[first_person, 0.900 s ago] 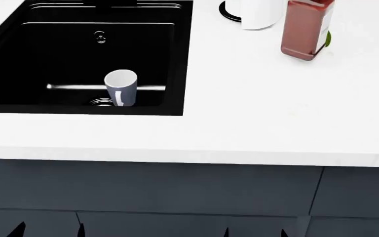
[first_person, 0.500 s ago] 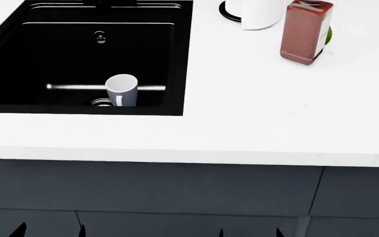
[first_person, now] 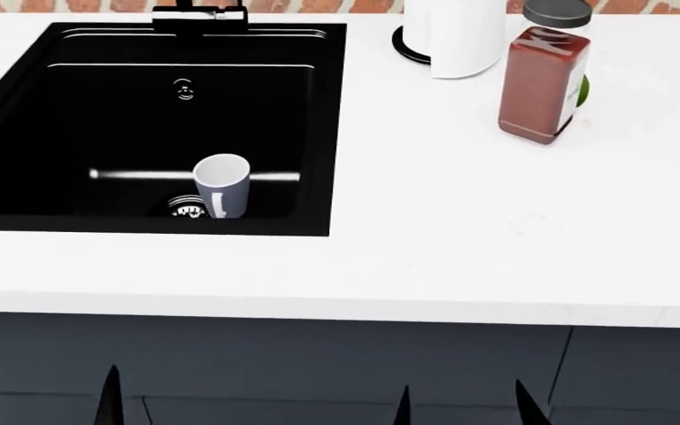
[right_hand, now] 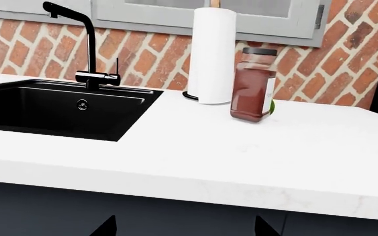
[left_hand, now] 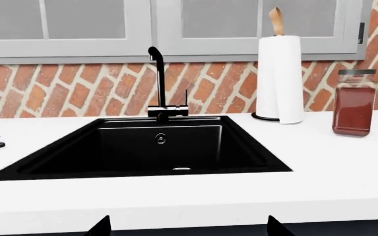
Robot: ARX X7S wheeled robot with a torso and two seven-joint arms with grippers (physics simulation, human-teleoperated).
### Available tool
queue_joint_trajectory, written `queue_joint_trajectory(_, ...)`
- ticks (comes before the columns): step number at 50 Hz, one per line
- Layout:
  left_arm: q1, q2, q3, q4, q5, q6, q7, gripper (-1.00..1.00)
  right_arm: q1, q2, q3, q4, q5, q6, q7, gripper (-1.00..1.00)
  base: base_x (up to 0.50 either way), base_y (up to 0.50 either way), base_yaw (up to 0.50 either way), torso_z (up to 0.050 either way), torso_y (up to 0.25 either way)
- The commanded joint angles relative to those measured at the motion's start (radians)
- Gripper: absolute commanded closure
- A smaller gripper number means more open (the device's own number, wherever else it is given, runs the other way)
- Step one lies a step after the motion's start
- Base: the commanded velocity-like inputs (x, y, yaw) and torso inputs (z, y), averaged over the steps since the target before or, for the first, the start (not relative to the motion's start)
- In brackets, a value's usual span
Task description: Turn on the sink faucet.
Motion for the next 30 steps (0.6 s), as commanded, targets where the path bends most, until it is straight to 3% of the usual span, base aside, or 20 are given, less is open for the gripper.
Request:
queue_joint_trajectory(1, 0.002, -0.062, -0.013, 0.305, -0.038, -0.218, -0.016, -1.00, -0.002, 0.048, 0.002, -0.239, -0.009, 0.189, 0.013, -1.00, 0.00, 0.00, 0.00, 0.050, 0.078)
queue_joint_trajectory(9, -0.047, -0.092, -0.072, 0.438, -0.093, -0.343, -0.027, -1.00, 0.058, 0.073, 0.005, -0.393, -0.013, 0.357, 0.012, -1.00, 0.00, 0.00, 0.00, 0.050, 0.079)
queue_joint_trajectory(15, -0.181, -0.139, -0.145, 0.609, -0.180, -0.593, -0.052, -1.00, 0.122, 0.086, -0.013, -0.484, -0.025, 0.487, 0.012, -1.00, 0.00, 0.00, 0.00, 0.050, 0.078)
queue_joint_trajectory(16, -0.214, -0.172, -0.152, 0.617, -0.219, -0.620, -0.089, -1.00, 0.134, 0.089, -0.012, -0.496, -0.023, 0.512, 0.009, -1.00, 0.00, 0.00, 0.00, 0.050, 0.078)
queue_joint_trajectory(21, -0.319, -0.499, -0.100, 0.617, -0.629, -0.558, -0.487, -1.00, 0.200, 0.099, -0.008, -0.567, -0.015, 0.634, -0.001, -1.00, 0.00, 0.00, 0.00, 0.050, 0.079)
queue_joint_trajectory(24, -0.375, -0.621, -0.071, 0.617, -0.766, -0.512, -0.616, -1.00, 0.236, 0.118, -0.017, -0.622, -0.026, 0.717, -0.002, -1.00, 0.00, 0.00, 0.00, 0.050, 0.081)
queue_joint_trajectory(30, -0.449, -0.728, -0.028, 0.607, -0.891, -0.483, -0.711, -1.00, 0.332, 0.125, -0.016, -0.686, -0.088, 0.838, -0.058, -1.00, 0.00, 0.25, 0.00, 0.050, 0.080)
